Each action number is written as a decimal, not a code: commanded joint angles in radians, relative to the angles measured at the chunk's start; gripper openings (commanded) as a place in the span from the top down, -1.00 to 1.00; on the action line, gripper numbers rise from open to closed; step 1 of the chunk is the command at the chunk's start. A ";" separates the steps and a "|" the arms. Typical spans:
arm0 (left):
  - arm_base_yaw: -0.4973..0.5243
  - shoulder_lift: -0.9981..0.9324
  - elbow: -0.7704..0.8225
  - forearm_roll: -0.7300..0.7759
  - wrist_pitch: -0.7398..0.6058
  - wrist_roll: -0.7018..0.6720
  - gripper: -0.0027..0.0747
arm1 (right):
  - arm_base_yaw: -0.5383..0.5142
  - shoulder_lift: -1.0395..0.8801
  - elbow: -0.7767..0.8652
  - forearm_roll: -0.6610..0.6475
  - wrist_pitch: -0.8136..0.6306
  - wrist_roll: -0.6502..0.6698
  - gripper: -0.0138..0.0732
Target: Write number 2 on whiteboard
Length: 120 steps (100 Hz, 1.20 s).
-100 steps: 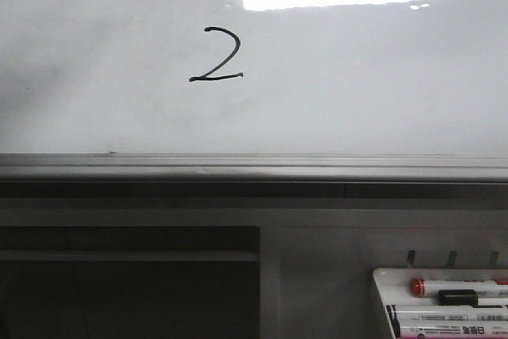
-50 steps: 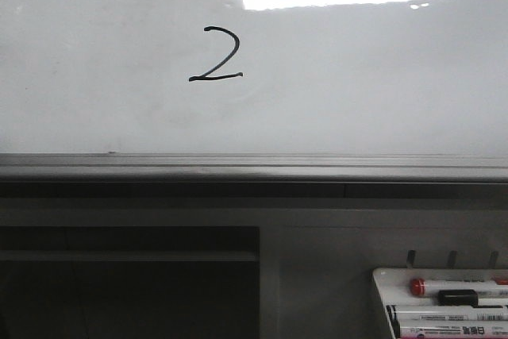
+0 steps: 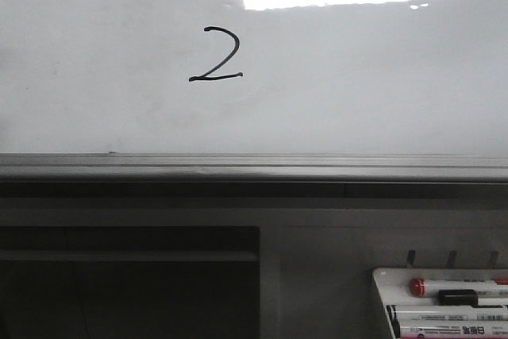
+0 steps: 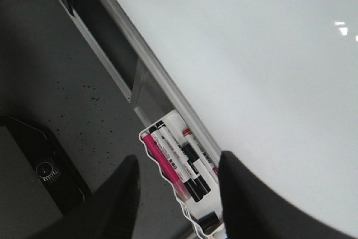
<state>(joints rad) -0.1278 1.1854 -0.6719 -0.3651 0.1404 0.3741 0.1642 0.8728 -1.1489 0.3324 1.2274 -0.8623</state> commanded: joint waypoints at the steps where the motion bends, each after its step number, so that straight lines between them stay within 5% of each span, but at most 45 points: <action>1: 0.004 -0.004 -0.028 -0.012 -0.061 -0.011 0.97 | -0.008 -0.004 -0.021 0.021 -0.054 0.001 0.01; 10: 0.004 -0.004 -0.028 -0.012 -0.057 -0.011 0.88 | -0.008 -0.004 -0.021 0.021 -0.054 0.001 0.01; 34: 0.004 -0.013 -0.034 -0.012 -0.027 -0.011 0.20 | -0.008 -0.004 -0.021 0.032 -0.051 0.004 0.01; 57: 0.004 -0.067 -0.119 0.028 0.188 -0.011 0.13 | -0.008 -0.004 -0.021 0.077 -0.054 0.014 0.01; 83: 0.063 -0.167 -0.240 0.111 0.498 -0.026 -0.06 | -0.008 -0.004 -0.021 -0.050 -0.074 0.437 0.02; 98: 0.073 -0.244 -0.290 0.280 0.708 -0.152 -0.06 | -0.008 -0.017 0.009 -0.161 -0.104 0.651 0.02; 120: 0.073 -0.462 -0.201 0.430 0.612 -0.303 -0.03 | -0.008 -0.160 0.231 -0.177 -0.401 0.732 0.04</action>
<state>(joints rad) -0.0595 0.8191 -0.8908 0.0345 0.8679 0.1317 0.1642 0.7772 -0.9723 0.1596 1.0155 -0.1590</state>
